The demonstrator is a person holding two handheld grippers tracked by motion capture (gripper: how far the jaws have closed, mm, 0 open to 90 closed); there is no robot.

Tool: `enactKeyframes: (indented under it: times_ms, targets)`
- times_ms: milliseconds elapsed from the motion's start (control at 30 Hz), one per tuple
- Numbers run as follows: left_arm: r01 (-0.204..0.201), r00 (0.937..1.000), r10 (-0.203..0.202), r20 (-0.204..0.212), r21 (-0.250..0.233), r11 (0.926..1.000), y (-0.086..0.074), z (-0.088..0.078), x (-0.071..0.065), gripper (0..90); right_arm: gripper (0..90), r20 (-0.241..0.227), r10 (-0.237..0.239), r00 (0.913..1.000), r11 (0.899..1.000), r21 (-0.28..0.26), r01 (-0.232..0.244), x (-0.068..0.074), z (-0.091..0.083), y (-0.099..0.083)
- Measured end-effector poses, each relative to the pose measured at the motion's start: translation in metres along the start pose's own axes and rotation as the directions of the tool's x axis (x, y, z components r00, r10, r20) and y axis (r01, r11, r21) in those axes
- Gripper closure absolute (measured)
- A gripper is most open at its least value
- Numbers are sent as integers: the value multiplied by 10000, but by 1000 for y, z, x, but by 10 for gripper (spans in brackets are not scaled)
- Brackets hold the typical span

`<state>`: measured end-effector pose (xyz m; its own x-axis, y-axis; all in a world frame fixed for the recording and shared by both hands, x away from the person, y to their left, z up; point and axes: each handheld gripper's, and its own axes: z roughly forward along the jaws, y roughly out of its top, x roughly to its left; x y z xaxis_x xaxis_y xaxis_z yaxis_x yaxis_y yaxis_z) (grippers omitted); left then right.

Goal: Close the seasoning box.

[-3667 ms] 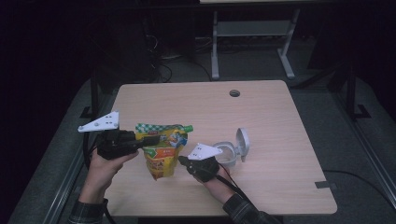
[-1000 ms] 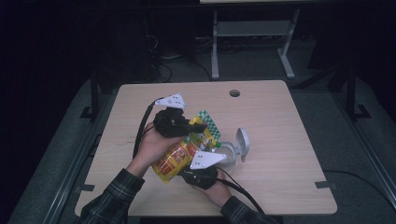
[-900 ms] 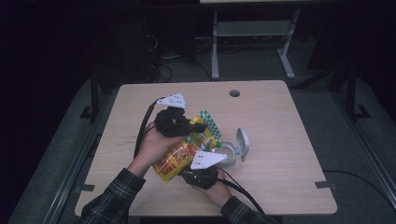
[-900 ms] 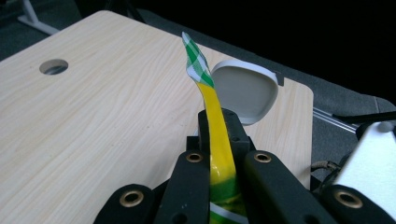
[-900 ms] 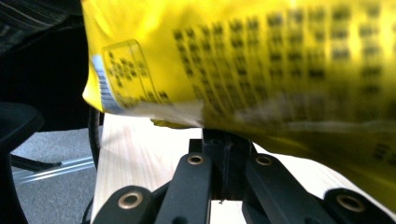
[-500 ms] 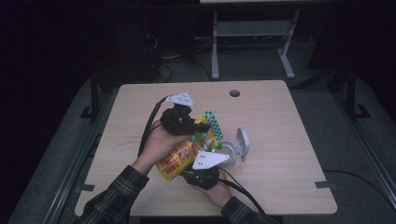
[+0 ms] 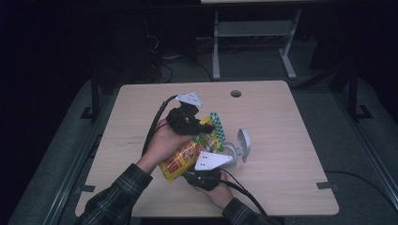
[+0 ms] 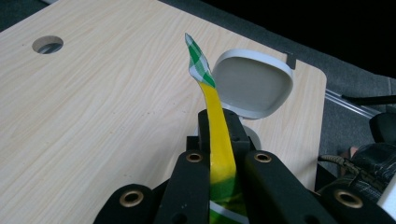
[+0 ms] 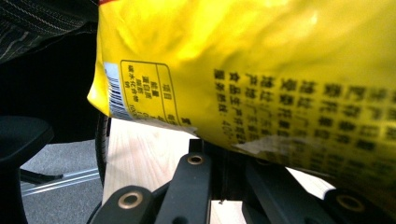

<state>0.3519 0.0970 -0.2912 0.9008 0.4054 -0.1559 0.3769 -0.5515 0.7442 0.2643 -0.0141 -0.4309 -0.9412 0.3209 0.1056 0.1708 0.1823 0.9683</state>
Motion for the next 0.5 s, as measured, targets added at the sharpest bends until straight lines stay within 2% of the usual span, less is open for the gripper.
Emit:
enactKeyframes:
  times_ms: [500]
  targets:
    - [79,10000,-78,-24,537,9985,5,9,1,900,900,-75,66,9999,9999,-95,-67,0,-2,0]
